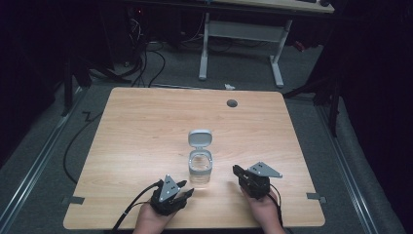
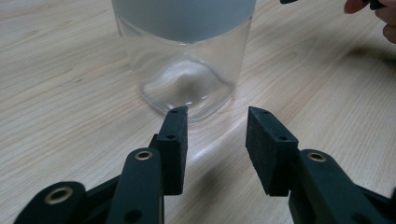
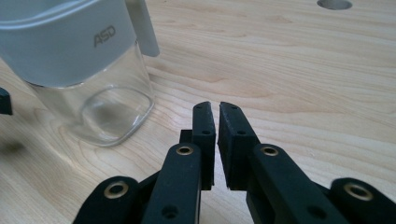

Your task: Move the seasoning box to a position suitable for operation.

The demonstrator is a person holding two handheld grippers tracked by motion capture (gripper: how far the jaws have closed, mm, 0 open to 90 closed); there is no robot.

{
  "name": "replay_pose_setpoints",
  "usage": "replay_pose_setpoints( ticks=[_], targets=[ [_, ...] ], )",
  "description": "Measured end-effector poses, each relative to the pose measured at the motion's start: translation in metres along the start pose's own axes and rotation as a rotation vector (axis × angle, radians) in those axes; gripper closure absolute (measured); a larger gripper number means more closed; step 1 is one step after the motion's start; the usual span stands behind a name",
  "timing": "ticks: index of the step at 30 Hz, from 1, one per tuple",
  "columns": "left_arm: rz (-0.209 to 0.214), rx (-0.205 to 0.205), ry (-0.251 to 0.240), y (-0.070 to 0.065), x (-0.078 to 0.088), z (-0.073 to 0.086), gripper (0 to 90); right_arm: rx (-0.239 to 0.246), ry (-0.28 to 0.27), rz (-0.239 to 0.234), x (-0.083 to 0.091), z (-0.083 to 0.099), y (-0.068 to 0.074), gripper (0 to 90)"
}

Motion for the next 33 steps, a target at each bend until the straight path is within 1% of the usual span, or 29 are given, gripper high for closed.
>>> replay_pose_setpoints(
  ticks=[1,3,6,7,8,11,15,17,19,20,21,22,24,26,28,29,31,33],
  targets=[
    [0.004,0.0,0.0,-0.001,-0.001,0.0,63.5,0.003,-0.001,-0.005,0.0,-0.001,0.0,85.6],
    [0.012,0.022,-0.002,-0.004,-0.005,0.001,67.7,0.013,-0.009,-0.013,0.0,-0.005,0.0,86.6],
    [0.017,0.009,0.007,-0.009,-0.01,0.004,73.0,0.014,-0.011,-0.021,-0.004,-0.013,0.001,88.5],
    [0.019,0.012,0.005,-0.01,-0.012,0.005,75.4,0.012,-0.009,-0.025,-0.005,-0.016,0.002,88.7],
    [0.022,0.016,0.008,-0.012,-0.014,0.005,77.0,0.02,-0.012,-0.027,-0.007,-0.019,0.002,89.3],
    [0.028,0.014,0.017,-0.015,-0.018,0.006,79.8,0.031,-0.013,-0.038,-0.015,-0.03,0.004,89.4],
    [0.021,0.035,0.006,-0.014,-0.024,0.004,80.6,0.021,-0.014,-0.047,-0.024,-0.042,0.006,89.5],
    [0.023,0.035,-0.008,-0.015,-0.023,0.003,80.2,0.033,-0.017,-0.049,-0.027,-0.047,0.007,89.4],
    [0.021,0.043,-0.011,-0.014,-0.022,0.002,79.3,0.035,-0.02,-0.047,-0.029,-0.051,0.008,89.4],
    [0.021,0.058,-0.013,-0.013,-0.02,0.001,79.2,0.034,-0.018,-0.044,-0.03,-0.052,0.007,89.4],
    [0.019,0.077,-0.01,-0.011,-0.02,0.0,79.1,0.021,-0.018,-0.048,-0.031,-0.054,0.007,89.4],
    [0.019,0.081,-0.012,-0.011,-0.02,0.0,79.2,0.02,-0.011,-0.046,-0.033,-0.056,0.006,89.4],
    [0.021,0.075,-0.019,-0.012,-0.02,0.0,79.4,0.022,-0.007,-0.043,-0.037,-0.059,0.005,89.4],
    [0.021,0.048,-0.028,-0.013,-0.019,0.001,79.9,0.029,-0.013,-0.039,-0.04,-0.064,0.004,89.4],
    [0.019,0.035,-0.037,-0.014,-0.019,0.001,80.5,0.023,-0.017,-0.04,-0.045,-0.066,0.001,89.4],
    [0.018,0.036,-0.042,-0.014,-0.019,0.0,80.9,0.015,-0.013,-0.04,-0.047,-0.067,0.001,89.4],
    [0.014,0.044,-0.041,-0.013,-0.019,0.0,81.4,0.013,-0.008,-0.044,-0.05,-0.068,-0.001,89.4],
    [0.01,0.046,-0.043,-0.012,-0.02,-0.001,81.7,0.02,-0.009,-0.048,-0.05,-0.072,-0.001,89.4]
  ],
)
Point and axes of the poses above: each handheld gripper's, and its own axes: x roughly backward along the jaws, z roughly out of its underside, y roughly to its left, the point moved 7 cm from there along -x, roughly forward along the jaws, and after that the axes turned 3 degrees about -z, right-handed, at the moved point
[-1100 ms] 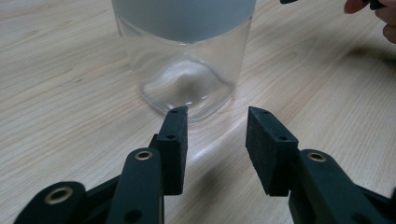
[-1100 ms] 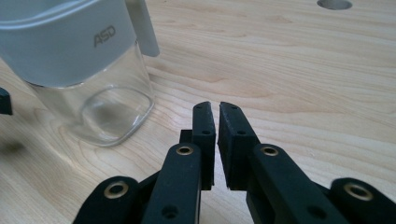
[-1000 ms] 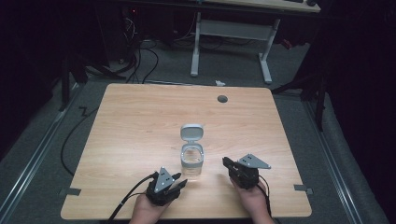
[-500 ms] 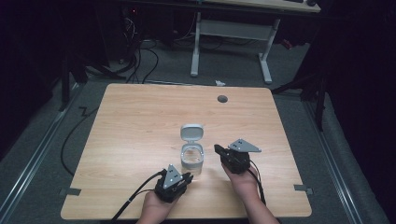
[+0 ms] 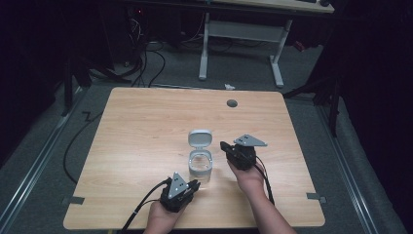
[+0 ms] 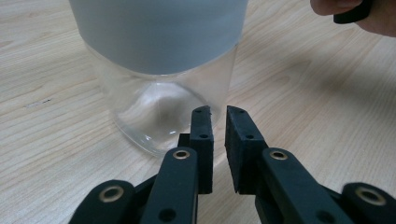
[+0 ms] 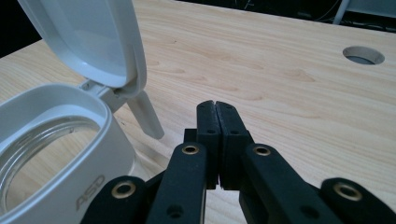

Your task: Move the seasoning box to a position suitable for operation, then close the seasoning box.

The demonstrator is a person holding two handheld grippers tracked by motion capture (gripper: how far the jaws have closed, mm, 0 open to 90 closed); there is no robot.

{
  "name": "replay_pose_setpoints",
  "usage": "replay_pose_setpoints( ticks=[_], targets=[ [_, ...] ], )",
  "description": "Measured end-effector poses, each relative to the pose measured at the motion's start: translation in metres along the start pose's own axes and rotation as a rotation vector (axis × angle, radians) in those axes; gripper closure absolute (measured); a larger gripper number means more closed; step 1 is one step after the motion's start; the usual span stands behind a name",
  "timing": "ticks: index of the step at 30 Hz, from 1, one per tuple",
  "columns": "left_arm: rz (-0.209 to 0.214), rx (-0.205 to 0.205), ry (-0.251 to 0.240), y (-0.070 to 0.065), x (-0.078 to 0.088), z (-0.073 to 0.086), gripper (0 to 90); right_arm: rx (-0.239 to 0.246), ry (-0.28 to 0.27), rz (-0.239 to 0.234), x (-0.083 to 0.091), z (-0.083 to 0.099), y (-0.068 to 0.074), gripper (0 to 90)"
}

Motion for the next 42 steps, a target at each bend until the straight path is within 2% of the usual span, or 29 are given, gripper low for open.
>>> replay_pose_setpoints(
  ticks=[7,11,17,26,33,42],
  targets=[
    [-0.002,0.017,0.002,0.002,-0.002,-0.002,83.1,0.011,-0.02,-0.014,-0.007,-0.019,0.0,89.4],
    [-0.004,0.045,0.001,0.004,-0.002,-0.004,84.6,0.024,-0.028,-0.017,-0.013,-0.029,0.001,89.4],
    [-0.007,0.026,-0.006,0.003,-0.002,-0.003,85.7,0.047,-0.023,-0.013,-0.022,-0.038,0.0,89.5],
    [-0.009,0.049,-0.003,0.005,-0.002,-0.004,86.1,0.061,-0.048,-0.046,-0.03,-0.059,0.008,89.5],
    [-0.008,0.048,-0.005,0.005,-0.002,-0.005,86.1,0.081,-0.046,-0.071,-0.029,-0.059,0.018,89.6],
    [-0.009,0.039,-0.004,0.005,-0.002,-0.004,86.1,0.102,-0.061,-0.09,-0.013,-0.055,0.032,89.6]
  ],
)
Point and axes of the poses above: each handheld gripper's, and its own axes: x roughly backward along the jaws, z roughly out of its underside, y roughly to its left, the point moved 7 cm from there along -x, roughly forward along the jaws, and after that the axes turned 3 degrees about -z, right-handed, at the moved point
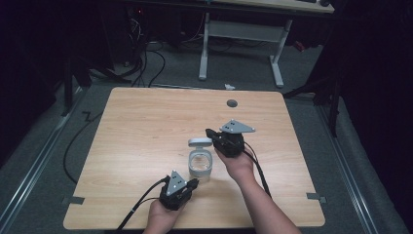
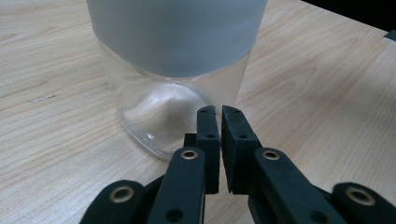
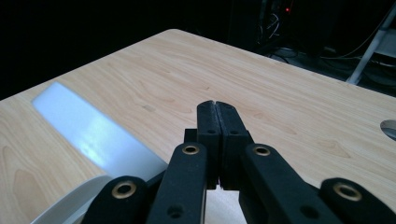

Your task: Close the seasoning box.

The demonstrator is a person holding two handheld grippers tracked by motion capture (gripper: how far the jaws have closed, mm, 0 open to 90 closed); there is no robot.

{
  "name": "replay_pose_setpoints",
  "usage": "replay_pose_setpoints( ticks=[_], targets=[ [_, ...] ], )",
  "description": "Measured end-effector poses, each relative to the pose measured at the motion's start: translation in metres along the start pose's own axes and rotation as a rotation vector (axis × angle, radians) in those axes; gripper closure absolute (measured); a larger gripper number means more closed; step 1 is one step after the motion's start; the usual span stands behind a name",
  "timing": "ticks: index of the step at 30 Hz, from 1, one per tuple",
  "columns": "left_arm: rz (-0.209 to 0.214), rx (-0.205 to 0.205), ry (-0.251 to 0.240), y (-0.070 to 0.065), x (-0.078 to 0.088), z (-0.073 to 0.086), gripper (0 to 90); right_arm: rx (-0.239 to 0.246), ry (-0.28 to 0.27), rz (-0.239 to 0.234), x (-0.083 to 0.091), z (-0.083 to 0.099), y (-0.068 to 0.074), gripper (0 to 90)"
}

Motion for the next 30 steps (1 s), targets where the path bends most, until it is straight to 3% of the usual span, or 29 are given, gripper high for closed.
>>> replay_pose_setpoints(
  ticks=[9,13,20,23,28,30],
  targets=[
    [0.005,0.002,-0.005,0.0,0.001,0.0,85.9,0.034,0.008,-0.017,0.016,0.016,0.019,89.4],
    [0.008,0.022,0.005,0.0,0.001,-0.001,85.7,0.031,-0.001,-0.012,0.022,0.02,0.019,89.3],
    [0.013,0.017,0.048,0.0,0.009,-0.001,85.1,0.002,0.0,0.018,0.034,0.033,0.006,88.8],
    [0.004,-0.007,0.065,0.003,0.018,-0.002,84.7,-0.02,-0.005,0.036,0.042,0.04,-0.003,88.6],
    [-0.024,-0.052,0.039,0.019,0.034,-0.017,83.2,-0.024,0.001,0.077,0.056,0.052,-0.017,87.7],
    [-0.044,-0.044,0.019,0.03,0.039,-0.027,82.1,-0.031,0.004,0.095,0.061,0.059,-0.024,86.9]
  ],
)
Point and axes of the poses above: each handheld gripper's, and its own axes: x roughly backward along the jaws, z roughly out of its underside, y roughly to its left, the point moved 7 cm from there along -x, roughly forward along the jaws, and after that the axes turned 3 degrees about -z, right-handed, at the moved point
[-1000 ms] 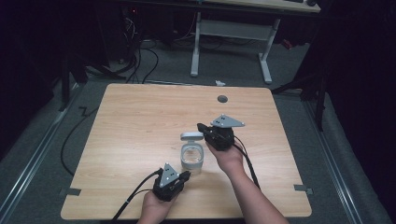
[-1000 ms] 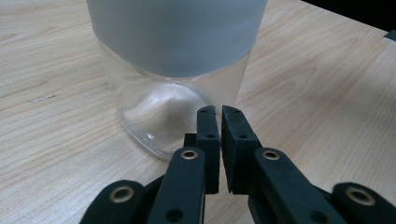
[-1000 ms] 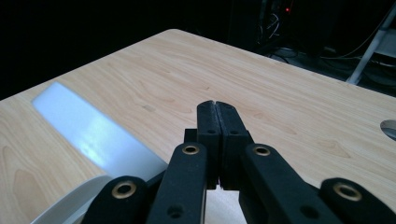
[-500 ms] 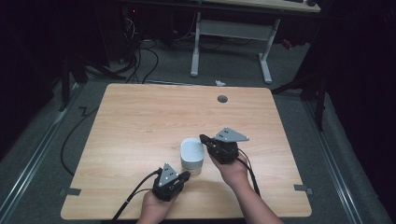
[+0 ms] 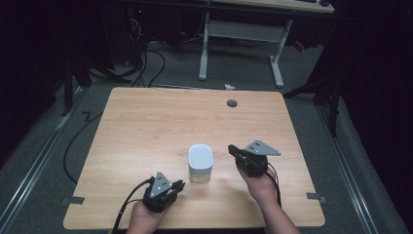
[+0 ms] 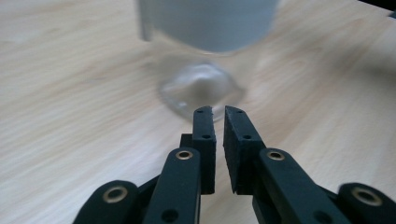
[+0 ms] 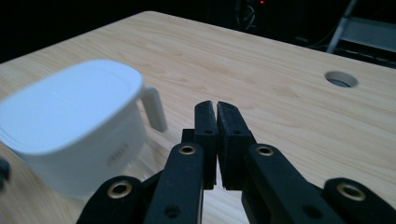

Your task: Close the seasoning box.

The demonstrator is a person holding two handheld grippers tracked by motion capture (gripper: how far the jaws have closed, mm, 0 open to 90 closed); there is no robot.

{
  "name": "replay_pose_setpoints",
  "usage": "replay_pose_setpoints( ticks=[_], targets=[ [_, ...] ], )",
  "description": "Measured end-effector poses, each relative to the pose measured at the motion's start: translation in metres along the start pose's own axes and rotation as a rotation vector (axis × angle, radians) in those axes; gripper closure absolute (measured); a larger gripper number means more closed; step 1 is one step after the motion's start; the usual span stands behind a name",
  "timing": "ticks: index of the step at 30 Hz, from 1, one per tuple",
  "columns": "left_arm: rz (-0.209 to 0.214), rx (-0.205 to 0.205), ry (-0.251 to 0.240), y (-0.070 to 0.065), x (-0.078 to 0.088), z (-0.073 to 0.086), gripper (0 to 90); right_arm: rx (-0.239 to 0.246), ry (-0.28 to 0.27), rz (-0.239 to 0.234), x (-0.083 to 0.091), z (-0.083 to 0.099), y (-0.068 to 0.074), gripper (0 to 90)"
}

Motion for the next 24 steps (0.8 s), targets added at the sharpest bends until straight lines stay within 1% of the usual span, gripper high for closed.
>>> replay_pose_setpoints(
  ticks=[4,5,7,8,10,12,15,17,18,19,21,24],
  targets=[
    [-0.058,0.015,-0.029,0.03,0.006,-0.017,78.6,0.0,0.013,0.048,0.009,0.015,-0.015,85.2],
    [-0.074,0.013,-0.034,0.037,0.007,-0.021,77.1,0.0,0.018,0.061,0.012,0.019,-0.019,84.6],
    [-0.104,0.021,-0.036,0.05,0.007,-0.025,74.5,-0.002,0.03,0.091,0.019,0.027,-0.026,84.0],
    [-0.115,0.023,-0.044,0.055,0.008,-0.027,73.3,-0.013,0.032,0.099,0.023,0.032,-0.03,83.8],
    [-0.133,0.014,-0.058,0.064,0.009,-0.028,70.8,-0.031,0.03,0.119,0.031,0.041,-0.036,82.7],
    [-0.164,-0.005,-0.058,0.073,0.011,-0.029,68.3,-0.036,0.036,0.144,0.038,0.051,-0.043,82.0],
    [-0.194,0.014,-0.076,0.086,0.018,-0.031,65.3,-0.063,0.033,0.182,0.052,0.066,-0.05,80.0],
    [-0.224,0.031,-0.074,0.098,0.023,-0.029,63.8,-0.065,0.019,0.223,0.064,0.076,-0.053,78.3],
    [-0.238,0.034,-0.074,0.102,0.025,-0.029,62.8,-0.083,0.018,0.237,0.069,0.082,-0.053,76.9],
    [-0.246,0.032,-0.077,0.105,0.027,-0.03,61.6,-0.086,0.019,0.241,0.072,0.085,-0.053,75.3],
    [-0.26,0.027,-0.089,0.108,0.031,-0.032,60.0,-0.065,0.024,0.247,0.075,0.085,-0.054,73.5],
    [-0.272,0.039,-0.093,0.111,0.035,-0.033,58.6,-0.07,0.02,0.245,0.072,0.083,-0.056,71.8]
  ],
)
Point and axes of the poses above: each handheld gripper's, and its own axes: x roughly backward along the jaws, z roughly out of its underside, y roughly to its left, the point moved 7 cm from there along -x, roughly forward along the jaws, and after that the axes turned 3 degrees about -z, right-handed, at the moved point
